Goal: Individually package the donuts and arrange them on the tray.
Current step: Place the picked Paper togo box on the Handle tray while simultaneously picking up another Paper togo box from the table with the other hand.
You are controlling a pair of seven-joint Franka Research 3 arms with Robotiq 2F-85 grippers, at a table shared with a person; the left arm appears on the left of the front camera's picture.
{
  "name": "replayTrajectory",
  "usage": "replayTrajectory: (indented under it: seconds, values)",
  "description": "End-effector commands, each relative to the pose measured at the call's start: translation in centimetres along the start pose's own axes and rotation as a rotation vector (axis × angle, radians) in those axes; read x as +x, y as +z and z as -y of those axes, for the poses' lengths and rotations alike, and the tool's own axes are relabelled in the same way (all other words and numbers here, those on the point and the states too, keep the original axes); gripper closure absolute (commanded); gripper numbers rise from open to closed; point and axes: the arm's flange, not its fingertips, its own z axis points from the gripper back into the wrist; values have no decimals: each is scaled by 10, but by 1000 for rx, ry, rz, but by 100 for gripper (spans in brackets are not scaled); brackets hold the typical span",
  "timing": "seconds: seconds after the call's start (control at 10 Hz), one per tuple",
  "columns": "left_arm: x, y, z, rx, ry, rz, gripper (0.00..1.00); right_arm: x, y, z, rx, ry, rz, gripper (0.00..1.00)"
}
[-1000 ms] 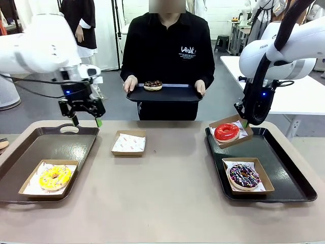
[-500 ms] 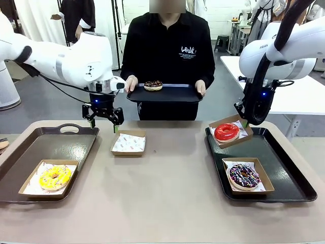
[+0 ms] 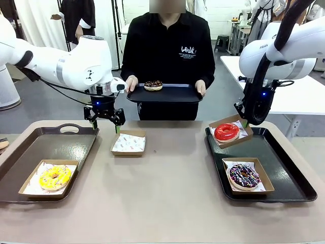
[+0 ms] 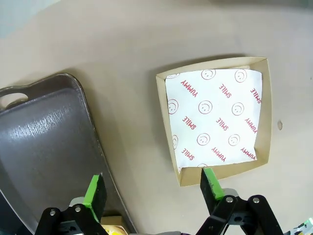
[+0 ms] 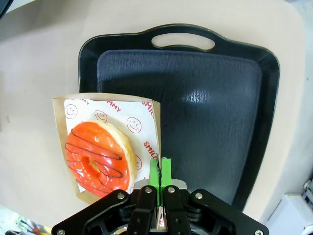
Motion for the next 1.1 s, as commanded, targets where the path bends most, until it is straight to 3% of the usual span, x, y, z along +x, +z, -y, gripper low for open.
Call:
replayTrajectory:
  seconds: [0.0, 0.3, 0.4, 1.0]
  values:
    - [1, 1, 1, 10, -8, -1, 0, 0, 1, 1, 1, -2, 1, 99]
    - [0, 0, 0, 0, -1, -1, 0, 0, 0, 0, 0, 0, 0, 99]
    - [0, -3, -3, -9, 40, 27, 0, 6, -5, -2, 30, -60, -29, 99]
    - [10, -35, -2, -39, 125, 81, 0, 7, -22, 1, -80, -76, -64, 99]
